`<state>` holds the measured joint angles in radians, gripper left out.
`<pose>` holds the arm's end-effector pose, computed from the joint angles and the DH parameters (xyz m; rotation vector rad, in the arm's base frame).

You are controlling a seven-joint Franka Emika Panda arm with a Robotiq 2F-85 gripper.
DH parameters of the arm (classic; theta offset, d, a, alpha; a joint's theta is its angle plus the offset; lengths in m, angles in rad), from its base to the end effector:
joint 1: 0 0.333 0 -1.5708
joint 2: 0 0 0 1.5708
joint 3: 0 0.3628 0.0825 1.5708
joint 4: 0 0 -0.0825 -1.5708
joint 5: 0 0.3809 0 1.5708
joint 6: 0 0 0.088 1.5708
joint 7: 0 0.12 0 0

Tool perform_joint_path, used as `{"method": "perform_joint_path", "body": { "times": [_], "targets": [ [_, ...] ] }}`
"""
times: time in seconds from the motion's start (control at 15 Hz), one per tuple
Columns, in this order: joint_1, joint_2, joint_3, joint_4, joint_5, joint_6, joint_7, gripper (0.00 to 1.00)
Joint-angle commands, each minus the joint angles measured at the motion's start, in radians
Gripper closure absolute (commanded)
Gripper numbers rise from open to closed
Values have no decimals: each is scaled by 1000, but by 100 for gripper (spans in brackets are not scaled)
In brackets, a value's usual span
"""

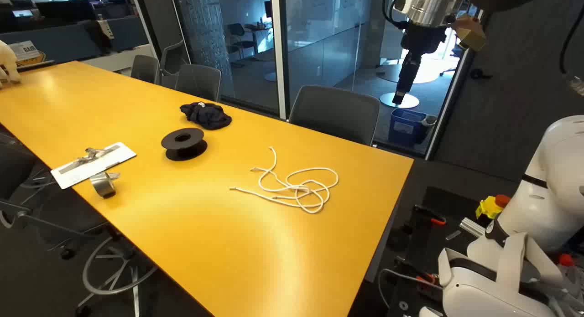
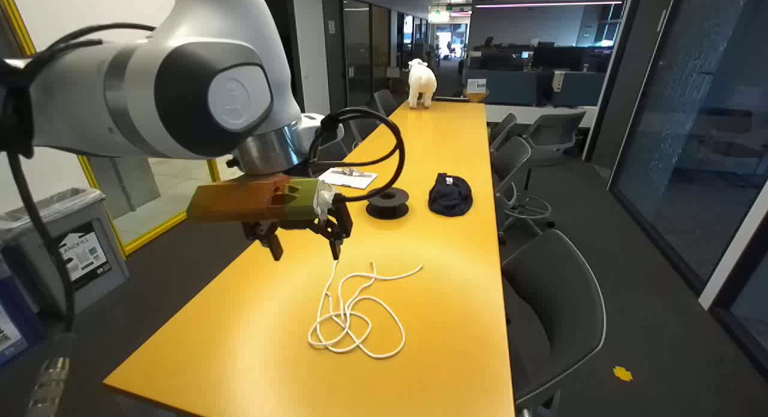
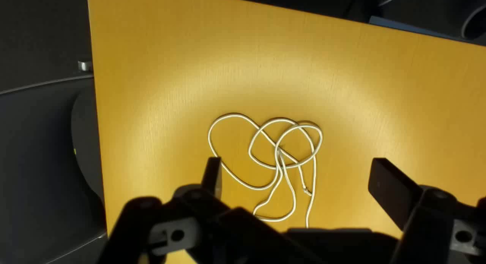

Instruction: Separate the two white ropes

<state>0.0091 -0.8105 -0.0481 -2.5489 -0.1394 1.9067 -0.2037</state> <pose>0.2899 -0.0265 0.5571 2.9969 0.3183 0.2350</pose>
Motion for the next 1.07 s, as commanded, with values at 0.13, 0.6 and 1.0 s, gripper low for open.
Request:
{"method": "perform_joint_path", "body": {
  "times": [0.13, 0.6, 1.0],
  "targets": [
    [5, -7, -4, 9, -3, -2, 3, 0],
    [3, 120, -11, 33, -8, 86, 8, 0],
    [23, 478, -43, 79, 26, 325, -72, 0]
  ]
}}
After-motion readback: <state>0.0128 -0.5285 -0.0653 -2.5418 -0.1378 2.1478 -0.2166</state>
